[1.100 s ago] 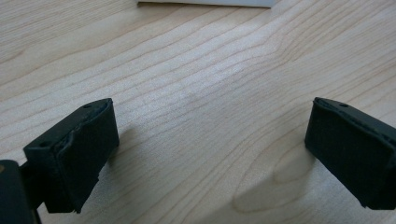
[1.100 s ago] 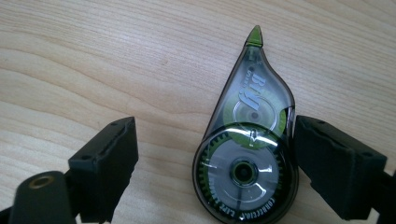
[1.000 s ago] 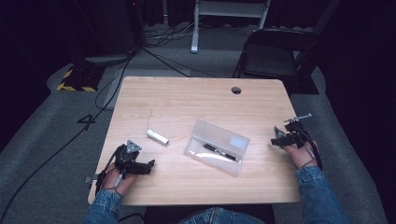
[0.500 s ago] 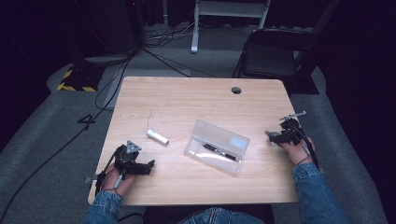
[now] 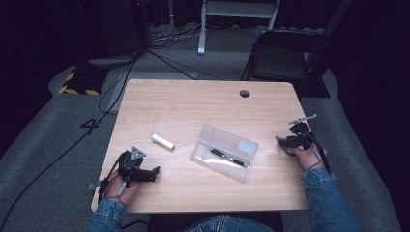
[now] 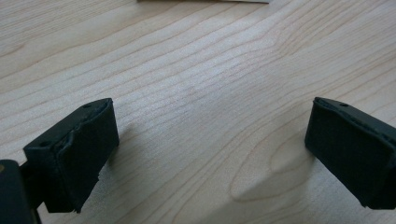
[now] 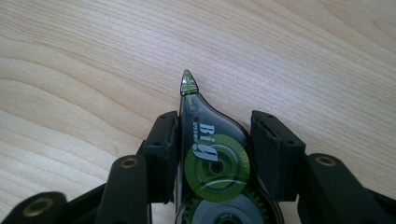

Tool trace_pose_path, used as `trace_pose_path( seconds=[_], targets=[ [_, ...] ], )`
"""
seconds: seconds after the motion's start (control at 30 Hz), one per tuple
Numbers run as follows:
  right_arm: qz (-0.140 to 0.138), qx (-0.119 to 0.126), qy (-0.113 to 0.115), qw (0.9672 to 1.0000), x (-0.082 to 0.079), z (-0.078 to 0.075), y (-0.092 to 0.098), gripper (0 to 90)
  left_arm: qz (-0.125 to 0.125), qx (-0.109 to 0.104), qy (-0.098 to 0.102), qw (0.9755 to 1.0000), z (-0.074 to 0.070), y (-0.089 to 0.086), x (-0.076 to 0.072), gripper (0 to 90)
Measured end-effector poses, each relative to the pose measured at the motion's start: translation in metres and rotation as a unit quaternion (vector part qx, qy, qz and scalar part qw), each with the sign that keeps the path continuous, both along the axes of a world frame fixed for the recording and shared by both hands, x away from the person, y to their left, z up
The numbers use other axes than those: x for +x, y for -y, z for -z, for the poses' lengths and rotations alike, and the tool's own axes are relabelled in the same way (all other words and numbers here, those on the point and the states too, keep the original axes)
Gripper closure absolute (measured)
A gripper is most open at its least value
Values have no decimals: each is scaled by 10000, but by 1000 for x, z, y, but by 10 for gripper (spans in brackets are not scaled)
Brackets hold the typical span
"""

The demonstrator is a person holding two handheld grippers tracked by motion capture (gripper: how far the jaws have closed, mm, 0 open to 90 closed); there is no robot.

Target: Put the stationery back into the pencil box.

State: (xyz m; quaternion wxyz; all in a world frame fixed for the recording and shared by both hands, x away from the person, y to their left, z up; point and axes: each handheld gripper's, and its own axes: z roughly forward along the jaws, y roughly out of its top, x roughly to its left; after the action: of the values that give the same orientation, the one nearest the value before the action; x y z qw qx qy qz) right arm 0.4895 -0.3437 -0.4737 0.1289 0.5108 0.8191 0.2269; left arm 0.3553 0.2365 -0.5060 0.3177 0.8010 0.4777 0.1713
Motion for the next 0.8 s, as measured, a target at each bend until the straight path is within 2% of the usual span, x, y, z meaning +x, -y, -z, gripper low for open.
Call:
trace_pose_path(
  seconds=[0.07, 0.47, 0.57, 0.8],
  targets=[
    [4, 13, -61, 10000, 1, -1, 0, 536, 1, 1, 0, 10000, 0, 0, 0, 31],
    [-34, 92, 90, 9999, -4, -12, -1, 539, 0, 1, 1, 10000, 0, 0, 0, 31],
    [-76, 135, 203, 9997, -9, -21, -3, 539, 0, 2, 1, 10000, 0, 0, 0, 30],
    [-204, 222, 309, 9991, -16, -35, -10, 540, 1, 1, 1, 10000, 0, 0, 0, 30]
  ],
)
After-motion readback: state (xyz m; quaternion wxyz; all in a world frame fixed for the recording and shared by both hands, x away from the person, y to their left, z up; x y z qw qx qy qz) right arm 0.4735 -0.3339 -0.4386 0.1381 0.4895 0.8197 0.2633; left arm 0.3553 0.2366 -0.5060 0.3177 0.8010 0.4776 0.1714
